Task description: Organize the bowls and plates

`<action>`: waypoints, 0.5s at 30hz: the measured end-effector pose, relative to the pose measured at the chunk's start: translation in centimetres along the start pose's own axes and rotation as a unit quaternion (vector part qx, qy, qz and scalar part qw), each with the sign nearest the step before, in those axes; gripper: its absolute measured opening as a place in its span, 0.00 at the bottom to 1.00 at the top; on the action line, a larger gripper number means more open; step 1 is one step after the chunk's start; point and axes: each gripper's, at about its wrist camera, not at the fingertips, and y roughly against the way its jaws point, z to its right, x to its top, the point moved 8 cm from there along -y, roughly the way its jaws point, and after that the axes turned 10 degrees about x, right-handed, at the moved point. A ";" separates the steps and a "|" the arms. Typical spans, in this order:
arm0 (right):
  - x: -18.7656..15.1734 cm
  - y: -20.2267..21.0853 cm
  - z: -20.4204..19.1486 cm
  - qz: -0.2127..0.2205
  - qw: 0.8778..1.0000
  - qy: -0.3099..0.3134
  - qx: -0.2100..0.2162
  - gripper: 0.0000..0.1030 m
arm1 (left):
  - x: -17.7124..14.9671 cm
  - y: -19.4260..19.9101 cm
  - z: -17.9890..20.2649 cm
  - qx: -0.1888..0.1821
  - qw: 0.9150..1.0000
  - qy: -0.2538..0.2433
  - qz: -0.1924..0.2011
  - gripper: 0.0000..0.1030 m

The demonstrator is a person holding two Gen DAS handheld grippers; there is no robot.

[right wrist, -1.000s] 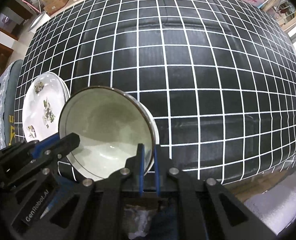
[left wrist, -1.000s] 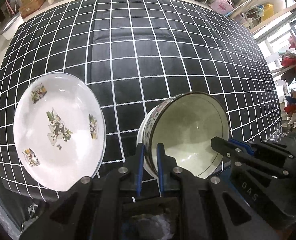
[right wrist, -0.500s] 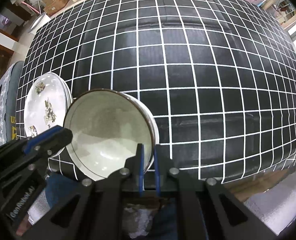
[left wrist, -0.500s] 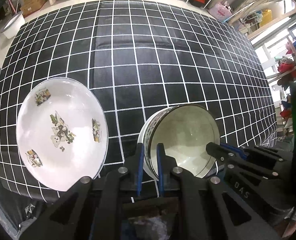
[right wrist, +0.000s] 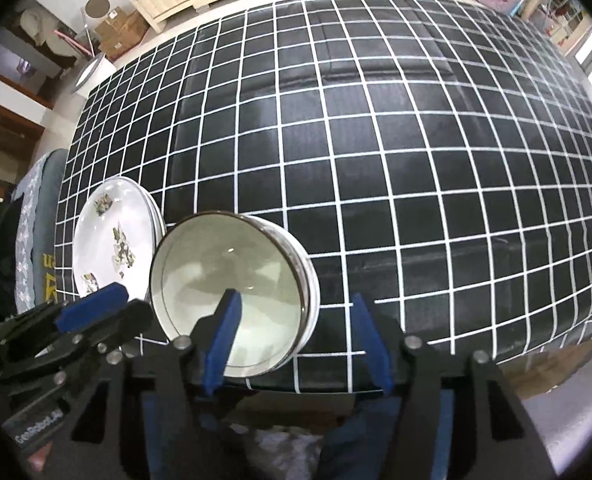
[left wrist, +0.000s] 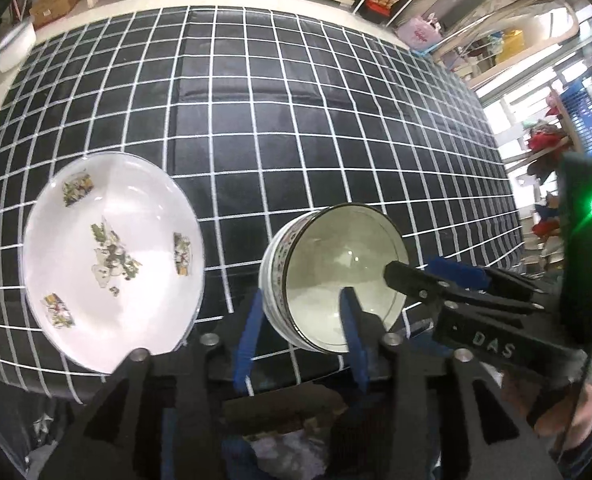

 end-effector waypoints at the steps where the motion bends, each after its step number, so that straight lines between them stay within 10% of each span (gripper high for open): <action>1: 0.0 -0.2 0.2 -0.001 1.000 -0.006 0.007 0.61 | 0.0 -0.2 -0.1 -0.011 1.000 0.001 -0.004 0.43; 15: 0.8 -3.7 0.4 -0.018 0.997 -0.053 0.052 0.61 | -0.3 -5.0 -0.7 -0.029 0.998 0.007 -0.047 0.44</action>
